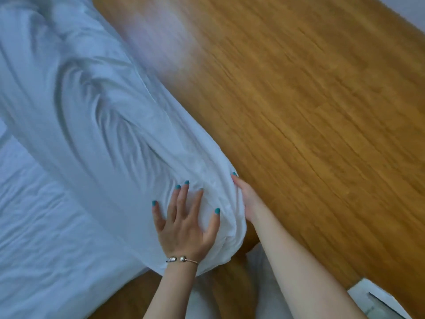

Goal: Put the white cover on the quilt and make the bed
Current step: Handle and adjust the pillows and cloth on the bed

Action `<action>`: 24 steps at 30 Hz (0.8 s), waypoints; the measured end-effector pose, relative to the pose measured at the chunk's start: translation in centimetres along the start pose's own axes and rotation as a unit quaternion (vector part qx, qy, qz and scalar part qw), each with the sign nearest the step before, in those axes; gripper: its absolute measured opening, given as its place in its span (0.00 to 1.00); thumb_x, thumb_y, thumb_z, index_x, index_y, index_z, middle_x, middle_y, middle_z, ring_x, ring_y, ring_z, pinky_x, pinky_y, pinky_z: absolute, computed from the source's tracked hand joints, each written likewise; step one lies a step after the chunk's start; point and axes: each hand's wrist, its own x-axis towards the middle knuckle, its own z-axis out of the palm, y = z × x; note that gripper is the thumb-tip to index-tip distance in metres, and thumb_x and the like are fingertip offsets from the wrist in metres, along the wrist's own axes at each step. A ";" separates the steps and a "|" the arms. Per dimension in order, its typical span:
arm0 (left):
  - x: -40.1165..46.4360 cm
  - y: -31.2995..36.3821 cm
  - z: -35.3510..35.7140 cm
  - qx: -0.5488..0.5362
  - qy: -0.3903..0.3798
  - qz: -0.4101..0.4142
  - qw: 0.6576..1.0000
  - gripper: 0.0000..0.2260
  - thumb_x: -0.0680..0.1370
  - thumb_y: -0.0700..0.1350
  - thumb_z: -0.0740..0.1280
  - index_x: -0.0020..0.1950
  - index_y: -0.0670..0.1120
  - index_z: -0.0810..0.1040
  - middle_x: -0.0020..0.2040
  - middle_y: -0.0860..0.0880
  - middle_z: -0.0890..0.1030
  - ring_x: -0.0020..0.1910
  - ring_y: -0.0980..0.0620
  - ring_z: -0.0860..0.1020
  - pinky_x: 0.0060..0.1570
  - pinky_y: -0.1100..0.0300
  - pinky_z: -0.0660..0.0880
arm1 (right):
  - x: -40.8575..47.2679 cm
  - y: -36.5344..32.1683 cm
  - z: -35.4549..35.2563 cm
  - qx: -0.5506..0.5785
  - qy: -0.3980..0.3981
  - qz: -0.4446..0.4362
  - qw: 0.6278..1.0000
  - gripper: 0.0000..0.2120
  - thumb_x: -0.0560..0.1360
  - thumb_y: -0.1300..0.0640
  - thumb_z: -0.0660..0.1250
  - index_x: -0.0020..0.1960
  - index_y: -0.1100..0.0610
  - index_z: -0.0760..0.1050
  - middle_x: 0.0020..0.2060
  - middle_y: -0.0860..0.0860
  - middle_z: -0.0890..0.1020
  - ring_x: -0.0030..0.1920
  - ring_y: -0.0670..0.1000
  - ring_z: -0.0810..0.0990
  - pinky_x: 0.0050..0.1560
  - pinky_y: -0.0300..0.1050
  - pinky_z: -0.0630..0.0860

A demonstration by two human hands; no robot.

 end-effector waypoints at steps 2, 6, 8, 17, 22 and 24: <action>0.0 -0.1 1.4 0.043 0.068 -0.009 0.997 0.27 0.74 0.64 0.60 0.67 0.52 0.78 0.72 0.46 0.71 0.73 0.45 0.66 0.73 0.38 0.49 | 0.8 0.5 -0.8 0.019 0.019 -0.026 0.999 0.22 0.77 0.44 0.67 0.65 0.57 0.76 0.57 0.58 0.83 0.57 0.59 0.82 0.63 0.59 0.75; 0.0 0.1 3.2 0.086 0.145 -0.004 0.986 0.29 0.72 0.65 0.64 0.69 0.52 0.76 0.73 0.46 0.69 0.74 0.44 0.63 0.72 0.36 0.50 | 2.2 1.6 -3.0 0.040 0.070 -0.031 0.996 0.21 0.78 0.42 0.64 0.61 0.57 0.78 0.53 0.56 0.84 0.54 0.57 0.84 0.59 0.57 0.78; 0.2 -0.1 3.7 0.092 0.157 -0.001 0.983 0.29 0.71 0.64 0.65 0.67 0.51 0.77 0.71 0.47 0.72 0.74 0.44 0.63 0.72 0.37 0.50 | 2.8 2.3 -3.6 -0.036 0.172 -0.049 0.983 0.14 0.79 0.47 0.66 0.52 0.57 0.80 0.47 0.55 0.85 0.48 0.55 0.84 0.52 0.51 0.81; 0.3 -0.3 5.2 0.086 0.164 -0.013 0.983 0.27 0.68 0.63 0.66 0.62 0.52 0.81 0.66 0.49 0.77 0.73 0.45 0.64 0.73 0.39 0.49 | 7.3 3.3 -6.8 0.011 0.078 0.089 0.993 0.28 0.74 0.36 0.65 0.63 0.56 0.78 0.56 0.57 0.84 0.54 0.58 0.83 0.55 0.56 0.79; 0.8 -0.1 5.9 0.091 0.167 -0.012 0.982 0.26 0.68 0.62 0.66 0.62 0.51 0.81 0.65 0.49 0.77 0.74 0.46 0.63 0.73 0.41 0.49 | 7.2 -1.7 -4.3 -0.075 -0.085 0.025 0.993 0.31 0.74 0.35 0.62 0.65 0.58 0.75 0.60 0.57 0.81 0.59 0.56 0.81 0.59 0.54 0.77; 0.7 -0.2 5.9 0.095 0.166 -0.011 0.982 0.26 0.69 0.62 0.66 0.62 0.51 0.81 0.66 0.49 0.77 0.74 0.45 0.63 0.73 0.41 0.49 | 6.6 -2.5 -2.3 -0.207 -0.060 -0.023 0.976 0.23 0.69 0.45 0.74 0.59 0.57 0.78 0.55 0.56 0.84 0.53 0.52 0.84 0.53 0.48 0.80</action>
